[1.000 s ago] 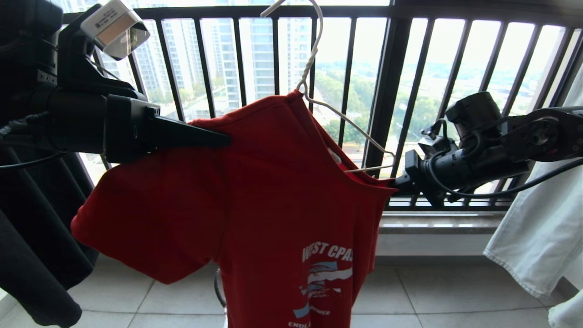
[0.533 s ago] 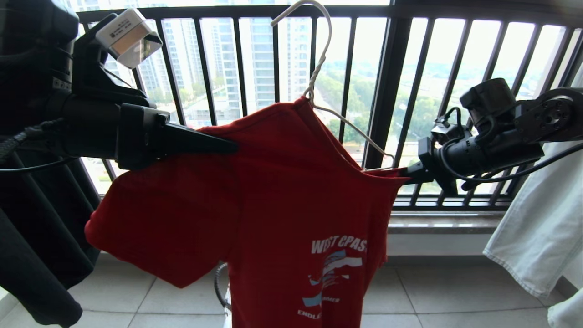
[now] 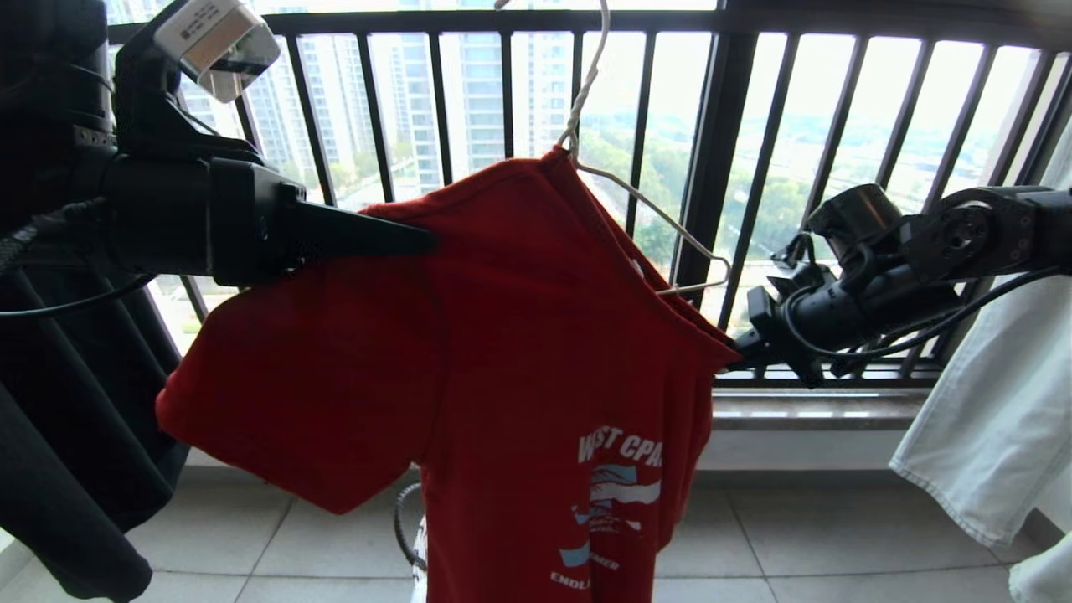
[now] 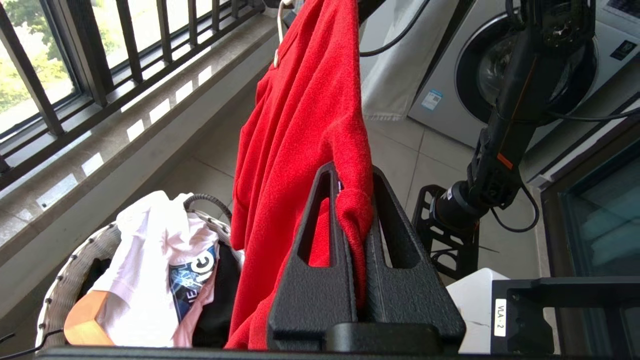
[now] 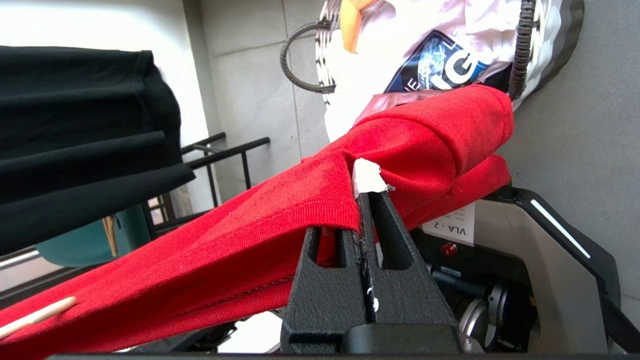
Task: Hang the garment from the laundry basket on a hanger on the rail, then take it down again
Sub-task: Hang the clothes on the clothes rack
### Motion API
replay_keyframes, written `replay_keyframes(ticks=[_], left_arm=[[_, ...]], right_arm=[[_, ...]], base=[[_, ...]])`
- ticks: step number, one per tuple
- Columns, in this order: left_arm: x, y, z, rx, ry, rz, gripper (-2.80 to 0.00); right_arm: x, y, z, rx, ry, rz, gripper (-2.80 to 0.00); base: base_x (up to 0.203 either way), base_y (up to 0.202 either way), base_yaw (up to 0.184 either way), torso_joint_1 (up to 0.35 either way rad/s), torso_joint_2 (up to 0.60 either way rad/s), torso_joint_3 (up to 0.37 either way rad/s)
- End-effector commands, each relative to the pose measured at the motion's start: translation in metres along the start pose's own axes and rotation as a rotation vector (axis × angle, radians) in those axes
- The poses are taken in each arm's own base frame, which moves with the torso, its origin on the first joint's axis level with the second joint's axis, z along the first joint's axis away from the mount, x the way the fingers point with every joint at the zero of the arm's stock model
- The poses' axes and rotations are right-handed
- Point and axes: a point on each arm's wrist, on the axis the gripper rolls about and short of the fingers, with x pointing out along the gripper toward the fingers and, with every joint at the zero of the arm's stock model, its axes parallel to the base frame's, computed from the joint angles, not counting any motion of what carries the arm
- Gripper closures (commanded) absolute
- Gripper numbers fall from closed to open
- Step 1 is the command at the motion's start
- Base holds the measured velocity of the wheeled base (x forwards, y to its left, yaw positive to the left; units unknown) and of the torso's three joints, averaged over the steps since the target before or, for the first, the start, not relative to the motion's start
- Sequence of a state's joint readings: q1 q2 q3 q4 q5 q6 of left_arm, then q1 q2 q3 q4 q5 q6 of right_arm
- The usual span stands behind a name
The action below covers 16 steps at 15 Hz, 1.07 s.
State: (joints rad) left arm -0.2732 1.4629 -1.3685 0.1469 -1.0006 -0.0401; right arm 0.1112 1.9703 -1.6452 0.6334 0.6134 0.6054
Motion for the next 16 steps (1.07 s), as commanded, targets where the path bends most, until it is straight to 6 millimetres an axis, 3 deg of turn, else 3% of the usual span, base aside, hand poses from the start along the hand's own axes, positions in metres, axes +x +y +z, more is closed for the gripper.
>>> replay_keyframes(ticks=[1,7,10,16], left_arm=[[-0.002,-0.003,0.001,-0.006,-0.040,-0.008,0.00],[0.000,-0.001,0.000,-0.002,-0.104,-0.022,0.00],[0.001,-0.001,0.000,-0.002,-0.103,-0.023,0.00],[0.012,0.014,-0.006,-0.032,-0.078,-0.027,0.00]], right_arm=[[0.013,-0.005,0.002,0.015,0.029,-0.009,0.00],[0.023,0.011,-0.007,-0.041,0.059,0.009,0.00],[0.025,0.013,-0.001,-0.047,0.040,0.015,0.00],[-0.016,0.013,0.017,-0.045,-0.088,0.043,0.00]], base=[[0.000,0.000,0.000,0.000,0.00,0.000],[0.000,0.000,0.000,0.000,0.00,0.000],[0.000,0.000,0.000,0.000,0.00,0.000],[0.000,0.000,0.000,0.000,0.00,0.000]])
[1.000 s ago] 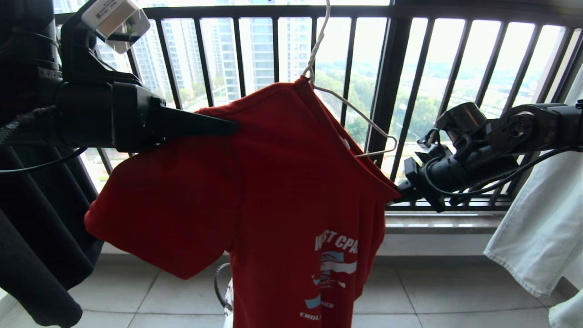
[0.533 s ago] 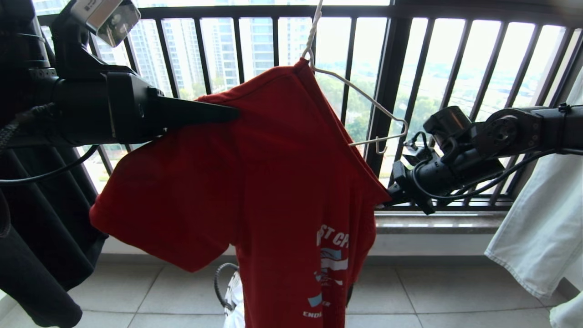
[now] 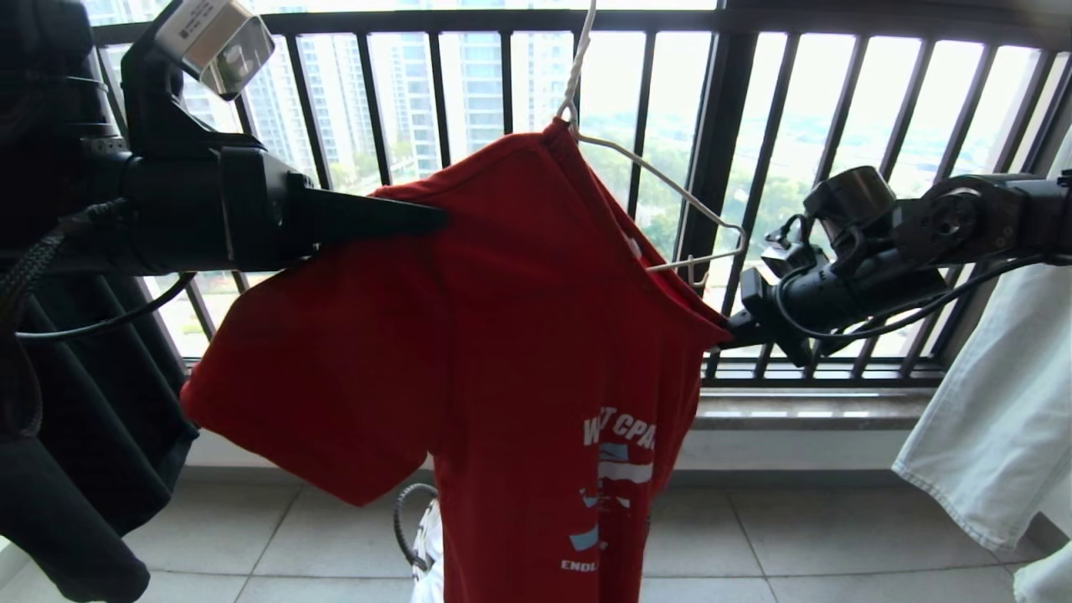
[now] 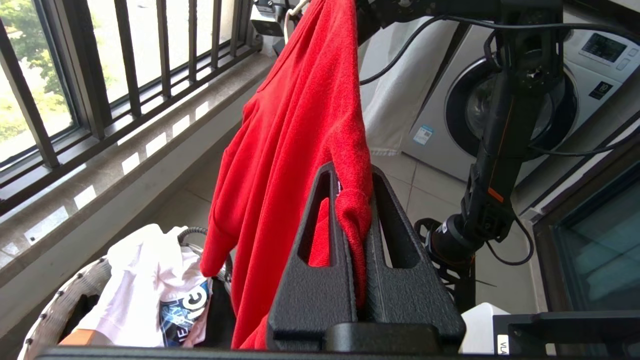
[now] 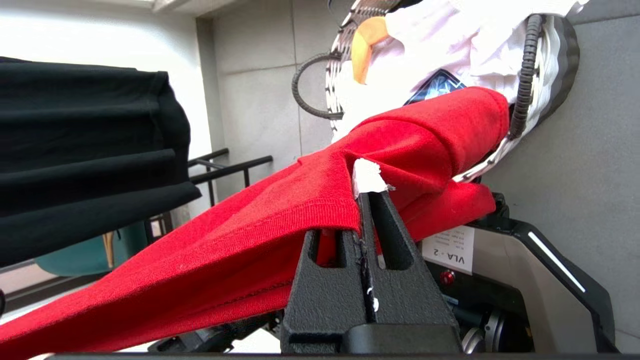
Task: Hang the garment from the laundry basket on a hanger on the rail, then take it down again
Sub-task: Hang the clothes on the clothes rack
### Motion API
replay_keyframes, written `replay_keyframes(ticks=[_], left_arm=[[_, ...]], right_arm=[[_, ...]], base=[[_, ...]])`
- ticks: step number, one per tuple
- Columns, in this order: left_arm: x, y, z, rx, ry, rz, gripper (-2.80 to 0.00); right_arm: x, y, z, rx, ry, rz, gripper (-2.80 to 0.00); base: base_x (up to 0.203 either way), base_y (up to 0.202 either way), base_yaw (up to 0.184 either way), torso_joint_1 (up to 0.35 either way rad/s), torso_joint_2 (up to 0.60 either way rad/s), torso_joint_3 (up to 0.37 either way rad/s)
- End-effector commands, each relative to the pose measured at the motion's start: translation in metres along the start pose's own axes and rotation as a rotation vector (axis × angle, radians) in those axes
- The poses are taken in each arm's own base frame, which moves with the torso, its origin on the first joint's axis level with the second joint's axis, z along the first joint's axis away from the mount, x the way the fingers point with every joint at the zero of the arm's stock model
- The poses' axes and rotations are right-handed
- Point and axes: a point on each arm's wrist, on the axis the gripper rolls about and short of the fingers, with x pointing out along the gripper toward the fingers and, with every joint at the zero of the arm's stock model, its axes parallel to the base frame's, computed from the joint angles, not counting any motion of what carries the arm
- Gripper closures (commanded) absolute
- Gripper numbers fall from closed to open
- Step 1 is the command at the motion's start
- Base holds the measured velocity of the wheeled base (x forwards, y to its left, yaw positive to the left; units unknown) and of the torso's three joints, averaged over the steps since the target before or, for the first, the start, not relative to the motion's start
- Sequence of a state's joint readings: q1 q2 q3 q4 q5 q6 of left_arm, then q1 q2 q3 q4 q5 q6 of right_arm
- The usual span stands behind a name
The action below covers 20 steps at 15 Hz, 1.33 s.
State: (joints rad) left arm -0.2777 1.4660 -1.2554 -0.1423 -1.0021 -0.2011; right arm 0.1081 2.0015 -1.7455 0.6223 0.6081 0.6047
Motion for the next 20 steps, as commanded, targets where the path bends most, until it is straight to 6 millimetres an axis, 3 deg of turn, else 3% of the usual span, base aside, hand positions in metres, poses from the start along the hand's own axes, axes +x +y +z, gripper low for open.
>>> replay_keyframes(ticks=[1,9,14,20], left_arm=[[0.009,0.009,-0.005,-0.026,0.020,-0.013,0.00],[0.023,0.027,-0.016,-0.055,0.053,-0.016,0.00],[0.046,0.043,-0.034,-0.071,0.106,-0.047,0.00],[0.057,0.058,-0.041,-0.061,0.120,0.010,0.00]], right_arm=[[-0.017,0.002,0.004,0.001,-0.041,0.011,0.00],[-0.039,0.001,0.010,0.005,-0.098,0.016,0.00],[-0.049,0.010,0.011,0.001,-0.103,0.018,0.00],[-0.068,0.025,0.007,-0.020,-0.126,0.034,0.00]], base=[[0.000,0.000,0.000,0.000,0.00,0.000],[0.000,0.000,0.000,0.000,0.00,0.000],[0.000,0.000,0.000,0.000,0.00,0.000],[0.000,0.000,0.000,0.000,0.00,0.000]])
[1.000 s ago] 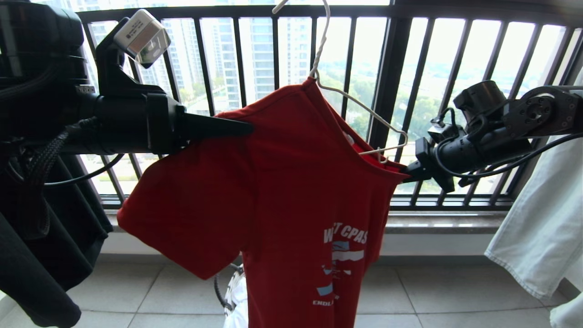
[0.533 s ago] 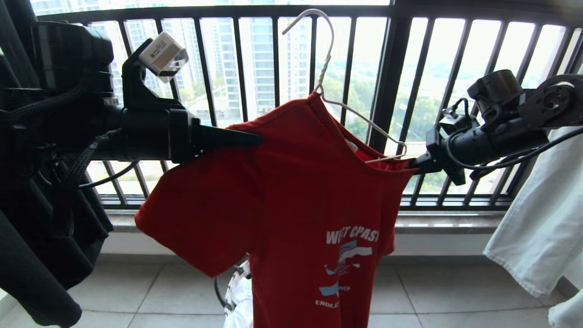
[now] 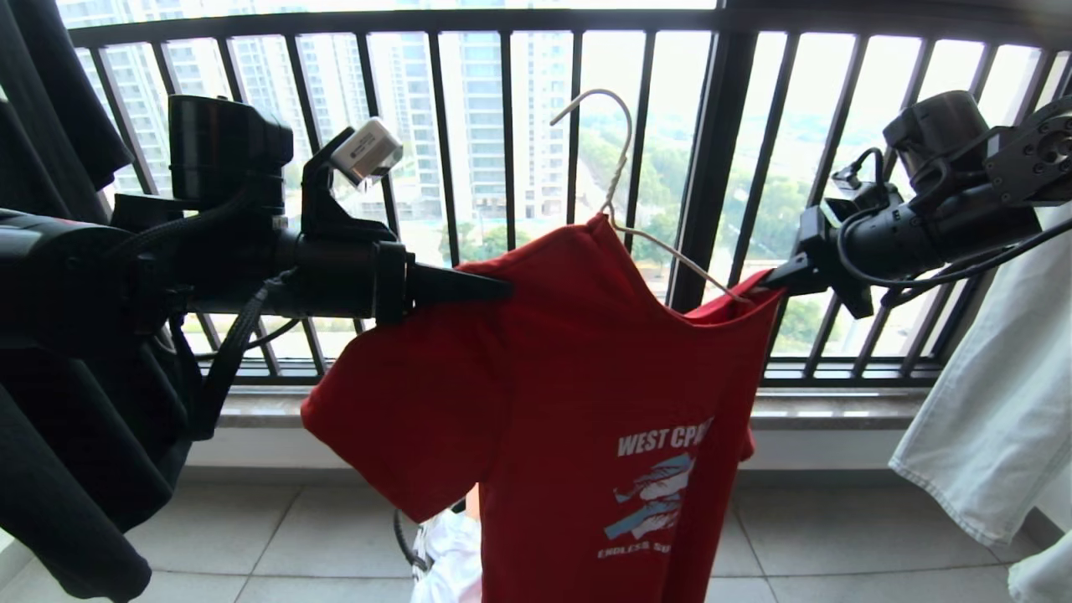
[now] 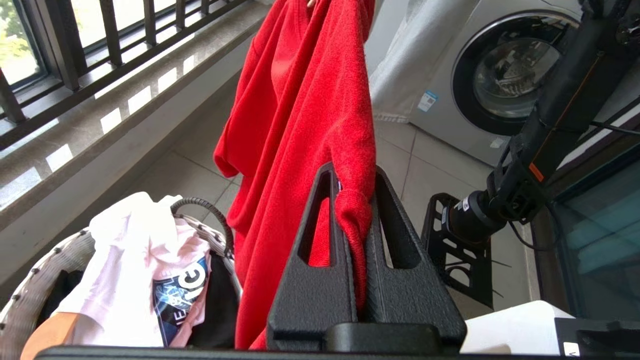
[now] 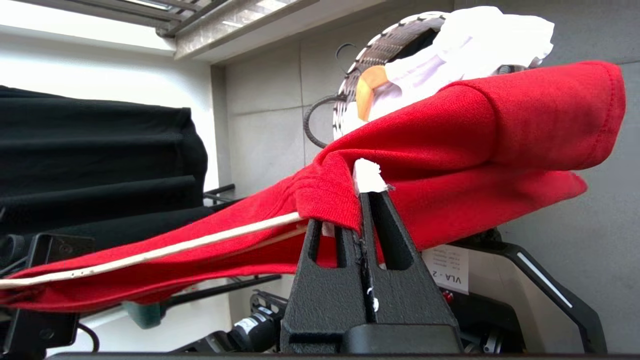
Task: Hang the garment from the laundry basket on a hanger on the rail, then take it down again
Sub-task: Hang the clothes on the clothes rack
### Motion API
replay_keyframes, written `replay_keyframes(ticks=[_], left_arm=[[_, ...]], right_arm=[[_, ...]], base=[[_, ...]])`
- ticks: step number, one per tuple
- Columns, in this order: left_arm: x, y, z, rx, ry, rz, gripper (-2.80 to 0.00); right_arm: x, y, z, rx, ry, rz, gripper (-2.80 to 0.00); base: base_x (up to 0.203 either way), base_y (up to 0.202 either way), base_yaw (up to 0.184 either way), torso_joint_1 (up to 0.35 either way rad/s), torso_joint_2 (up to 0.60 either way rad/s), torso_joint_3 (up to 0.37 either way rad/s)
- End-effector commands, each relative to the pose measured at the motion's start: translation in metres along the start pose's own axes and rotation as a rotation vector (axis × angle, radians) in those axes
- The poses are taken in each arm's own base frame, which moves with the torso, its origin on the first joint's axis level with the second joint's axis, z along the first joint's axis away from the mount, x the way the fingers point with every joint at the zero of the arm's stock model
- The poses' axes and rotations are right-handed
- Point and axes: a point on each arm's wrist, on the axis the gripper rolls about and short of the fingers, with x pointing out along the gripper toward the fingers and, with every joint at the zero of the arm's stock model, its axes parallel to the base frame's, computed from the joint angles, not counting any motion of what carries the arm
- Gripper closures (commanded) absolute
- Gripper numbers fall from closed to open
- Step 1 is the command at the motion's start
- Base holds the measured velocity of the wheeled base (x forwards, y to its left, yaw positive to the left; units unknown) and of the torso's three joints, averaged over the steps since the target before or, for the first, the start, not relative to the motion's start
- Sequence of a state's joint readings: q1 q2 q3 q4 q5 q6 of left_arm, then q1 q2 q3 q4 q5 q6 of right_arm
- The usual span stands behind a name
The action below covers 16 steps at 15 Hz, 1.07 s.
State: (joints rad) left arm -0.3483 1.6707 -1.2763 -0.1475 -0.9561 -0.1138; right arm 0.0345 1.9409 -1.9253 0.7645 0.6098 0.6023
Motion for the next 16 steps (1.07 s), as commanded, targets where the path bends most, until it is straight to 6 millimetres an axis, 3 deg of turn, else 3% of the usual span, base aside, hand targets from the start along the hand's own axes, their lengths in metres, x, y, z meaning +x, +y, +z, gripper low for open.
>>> replay_keyframes(ticks=[1,7,16], left_arm=[[0.006,0.009,-0.005,0.011,0.010,0.045,0.00],[0.015,0.016,-0.010,0.045,0.024,0.121,0.00],[0.035,0.005,-0.020,0.056,0.063,0.097,0.00]], right_arm=[[-0.009,0.006,-0.003,-0.007,-0.006,0.011,0.00],[-0.020,0.029,-0.021,-0.040,0.009,0.047,0.00],[-0.003,0.065,-0.045,-0.114,0.069,0.113,0.00]], base=[[0.000,0.000,0.000,0.000,0.00,0.000],[0.000,0.000,0.000,0.000,0.00,0.000],[0.000,0.000,0.000,0.000,0.00,0.000]])
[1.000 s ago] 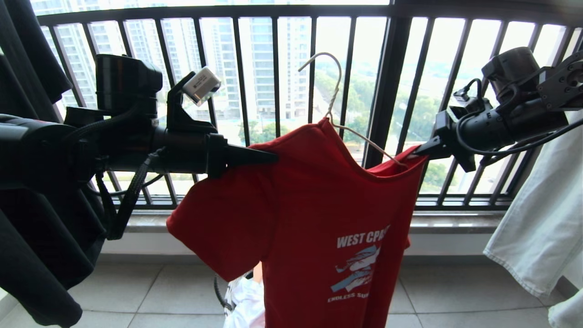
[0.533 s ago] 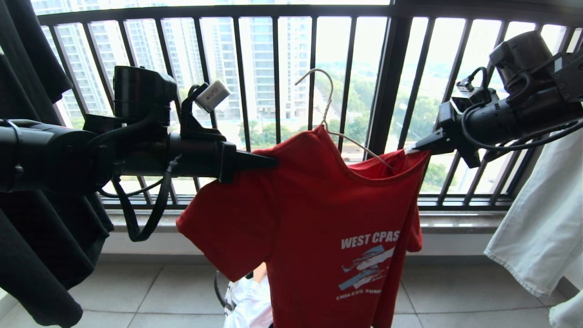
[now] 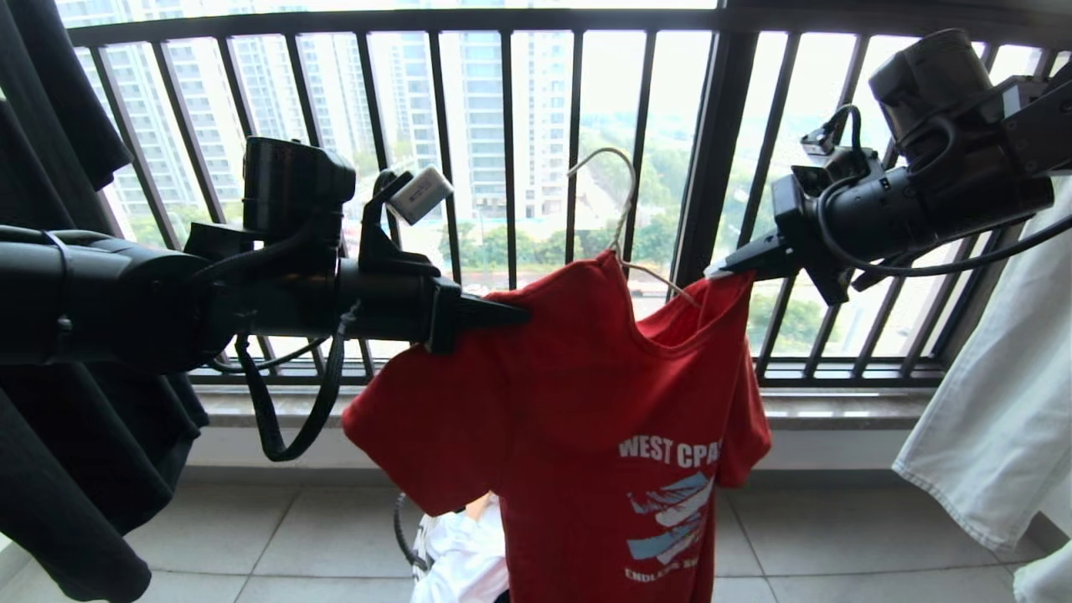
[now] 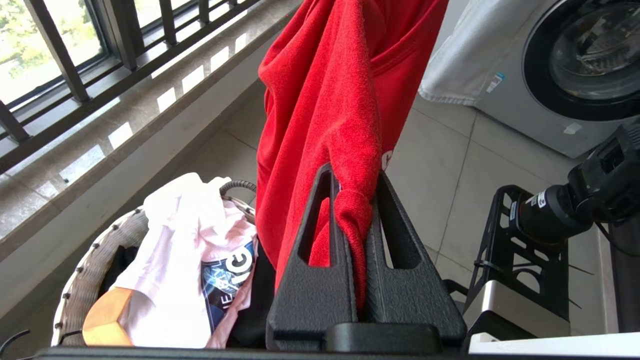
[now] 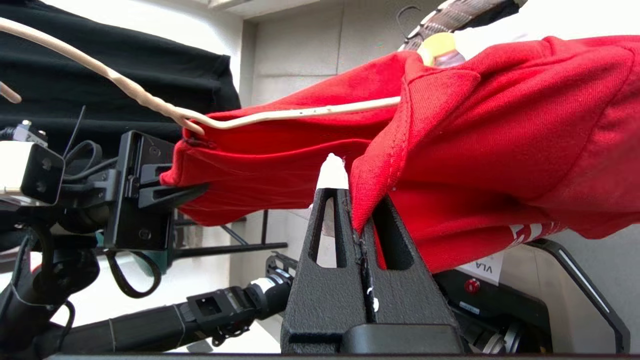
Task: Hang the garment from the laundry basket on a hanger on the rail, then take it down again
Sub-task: Hang the clothes on the clothes rack
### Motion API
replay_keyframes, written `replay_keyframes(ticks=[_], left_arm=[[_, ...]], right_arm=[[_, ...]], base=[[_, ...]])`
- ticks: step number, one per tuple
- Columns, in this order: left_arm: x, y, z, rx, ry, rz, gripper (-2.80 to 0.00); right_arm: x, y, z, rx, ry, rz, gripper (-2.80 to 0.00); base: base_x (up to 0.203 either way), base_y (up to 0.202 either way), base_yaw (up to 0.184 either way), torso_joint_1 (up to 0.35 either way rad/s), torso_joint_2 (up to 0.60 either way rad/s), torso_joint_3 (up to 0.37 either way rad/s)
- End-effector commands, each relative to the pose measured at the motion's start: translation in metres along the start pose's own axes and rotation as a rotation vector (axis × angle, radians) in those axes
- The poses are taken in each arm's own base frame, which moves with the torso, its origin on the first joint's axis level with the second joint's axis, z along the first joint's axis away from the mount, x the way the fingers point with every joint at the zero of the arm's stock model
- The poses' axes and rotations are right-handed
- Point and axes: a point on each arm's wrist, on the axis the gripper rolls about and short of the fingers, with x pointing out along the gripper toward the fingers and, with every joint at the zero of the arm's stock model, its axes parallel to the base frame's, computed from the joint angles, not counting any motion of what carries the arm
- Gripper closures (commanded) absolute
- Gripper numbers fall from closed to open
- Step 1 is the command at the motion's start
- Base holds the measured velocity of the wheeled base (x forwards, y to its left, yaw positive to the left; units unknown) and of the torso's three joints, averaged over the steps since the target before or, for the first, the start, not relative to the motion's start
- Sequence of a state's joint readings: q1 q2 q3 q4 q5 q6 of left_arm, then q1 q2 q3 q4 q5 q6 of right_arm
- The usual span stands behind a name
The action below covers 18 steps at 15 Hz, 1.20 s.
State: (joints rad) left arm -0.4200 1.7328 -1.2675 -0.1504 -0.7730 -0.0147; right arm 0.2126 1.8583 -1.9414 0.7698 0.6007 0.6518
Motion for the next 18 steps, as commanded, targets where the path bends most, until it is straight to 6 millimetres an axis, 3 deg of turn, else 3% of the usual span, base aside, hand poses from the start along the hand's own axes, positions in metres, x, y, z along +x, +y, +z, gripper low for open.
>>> replay_keyframes(ticks=[1,9,13,18], left_arm=[[0.008,-0.006,-0.005,-0.005,0.018,-0.033,0.00],[0.033,0.004,-0.016,-0.013,0.008,-0.034,0.00],[0.035,0.006,-0.017,0.009,-0.127,-0.046,0.00],[0.042,-0.002,-0.023,0.010,-0.129,-0.073,0.00]], right_arm=[[0.003,0.007,-0.003,-0.023,-0.005,0.000,0.00],[-0.009,0.032,-0.026,-0.178,-0.037,-0.039,0.00],[0.002,0.052,-0.044,-0.314,-0.105,-0.171,0.00],[0.016,0.072,-0.066,-0.534,-0.150,-0.292,0.00]], base=[[0.000,0.000,0.000,0.000,0.00,0.000],[0.000,0.000,0.000,0.000,0.00,0.000],[0.000,0.000,0.000,0.000,0.00,0.000],[0.000,0.000,0.000,0.000,0.00,0.000]])
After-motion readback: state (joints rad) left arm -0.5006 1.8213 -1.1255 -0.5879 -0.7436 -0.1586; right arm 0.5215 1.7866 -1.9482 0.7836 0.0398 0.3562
